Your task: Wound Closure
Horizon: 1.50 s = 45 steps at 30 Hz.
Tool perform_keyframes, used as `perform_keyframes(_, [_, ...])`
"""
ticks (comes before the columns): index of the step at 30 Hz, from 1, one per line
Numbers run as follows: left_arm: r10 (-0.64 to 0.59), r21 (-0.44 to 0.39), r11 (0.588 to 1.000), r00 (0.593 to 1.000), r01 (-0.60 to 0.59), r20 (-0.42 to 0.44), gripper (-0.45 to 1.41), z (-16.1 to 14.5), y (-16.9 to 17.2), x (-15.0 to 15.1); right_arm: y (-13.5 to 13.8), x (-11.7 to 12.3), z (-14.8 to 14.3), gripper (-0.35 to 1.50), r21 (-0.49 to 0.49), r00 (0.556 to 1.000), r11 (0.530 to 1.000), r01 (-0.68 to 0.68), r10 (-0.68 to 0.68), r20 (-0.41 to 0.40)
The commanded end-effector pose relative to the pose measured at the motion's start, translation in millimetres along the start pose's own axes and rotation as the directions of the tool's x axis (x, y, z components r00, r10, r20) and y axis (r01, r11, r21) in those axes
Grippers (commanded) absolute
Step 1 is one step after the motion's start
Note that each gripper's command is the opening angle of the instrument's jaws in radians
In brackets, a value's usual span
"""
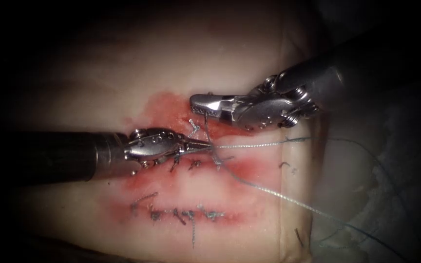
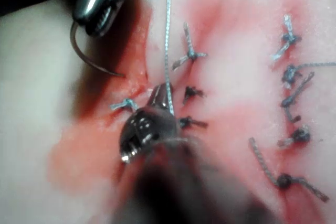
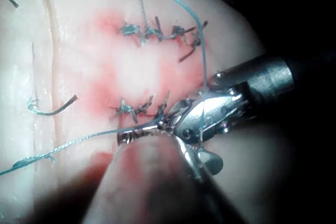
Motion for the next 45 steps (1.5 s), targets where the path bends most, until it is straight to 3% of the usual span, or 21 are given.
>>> perform_keyframes(1, [0.003, 0.0, 1.0, 1.0, -0.003, 0.002, -0.45, 0.7, 0.4, -0.1, 0.1, 0.0, 0.9, -0.35, 0.005, 1.0, 1.0, -0.018, 0.018, -0.005])
perform_keyframes(14, [0.011, 0.005, 1.0, 1.0, -0.011, -0.027, -0.45, 0.5, 0.6, 0.4, -1.6, 0.1, 0.6, -0.35, 0.079, 0.991, 0.989, -0.125, 0.128, -0.031])
perform_keyframes(45, [0.06, 0.023, 0.998, 0.997, -0.059, -0.046, -0.45, 0.0, 0.7, 0.2, -0.9, 1.1, 0.5, -0.35, 0.129, 0.933, 0.929, -0.347, 0.355, -0.052])
